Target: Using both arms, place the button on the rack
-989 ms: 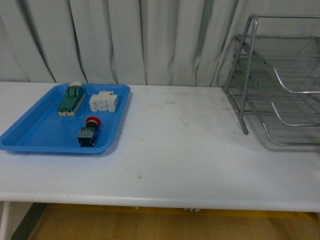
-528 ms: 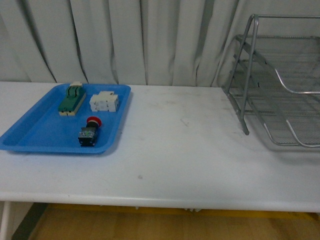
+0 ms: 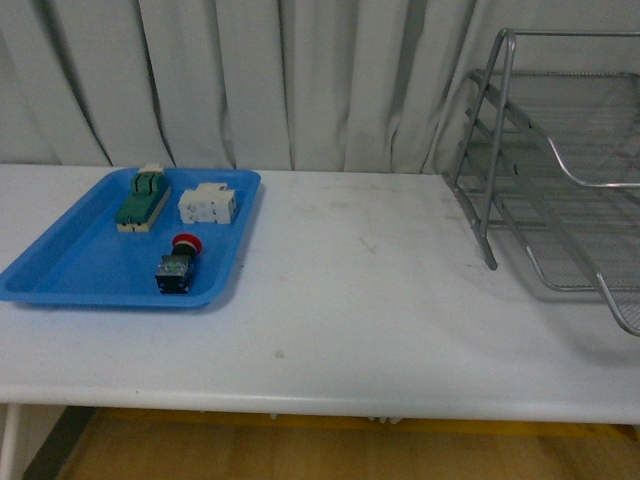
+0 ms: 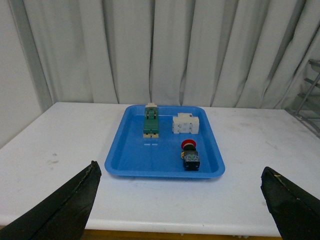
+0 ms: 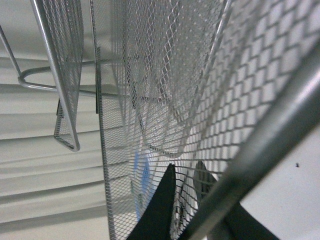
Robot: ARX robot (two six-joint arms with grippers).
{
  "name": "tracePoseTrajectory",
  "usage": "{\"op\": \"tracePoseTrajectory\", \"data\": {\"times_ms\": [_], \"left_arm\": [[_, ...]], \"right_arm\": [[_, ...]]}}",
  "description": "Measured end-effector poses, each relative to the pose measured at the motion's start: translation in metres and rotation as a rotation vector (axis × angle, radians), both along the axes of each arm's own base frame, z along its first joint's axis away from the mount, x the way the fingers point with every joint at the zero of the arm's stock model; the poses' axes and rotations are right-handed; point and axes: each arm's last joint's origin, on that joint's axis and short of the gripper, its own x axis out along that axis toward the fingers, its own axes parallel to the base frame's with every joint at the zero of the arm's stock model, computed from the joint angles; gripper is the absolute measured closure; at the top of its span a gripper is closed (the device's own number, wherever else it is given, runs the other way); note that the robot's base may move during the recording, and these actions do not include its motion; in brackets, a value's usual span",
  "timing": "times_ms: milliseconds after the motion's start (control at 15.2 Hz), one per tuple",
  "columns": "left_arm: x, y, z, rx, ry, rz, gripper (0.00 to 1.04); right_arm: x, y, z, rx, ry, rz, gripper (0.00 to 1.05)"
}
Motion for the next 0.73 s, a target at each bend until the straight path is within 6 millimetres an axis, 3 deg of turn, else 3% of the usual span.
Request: {"op": "tracePoseTrajectory", "data": {"times_ms": [198, 462, 726], "left_arm": [[0.0, 0.0, 0.0, 0.0, 0.0, 0.0, 0.07], [0.0, 0.0, 0.0, 0.0, 0.0, 0.0, 0.07], [0.0, 0.0, 0.0, 0.0, 0.0, 0.0, 0.07]], "right_arm": [[-0.005, -0.002, 0.0, -0.041, 0.002, -0.003, 0.59], [-0.017, 0.005, 0.029, -0.089, -0.057, -0.001, 0.09], [-0.053, 0.01, 0.072, -0.191, -0.155, -0.027, 0.06]]}}
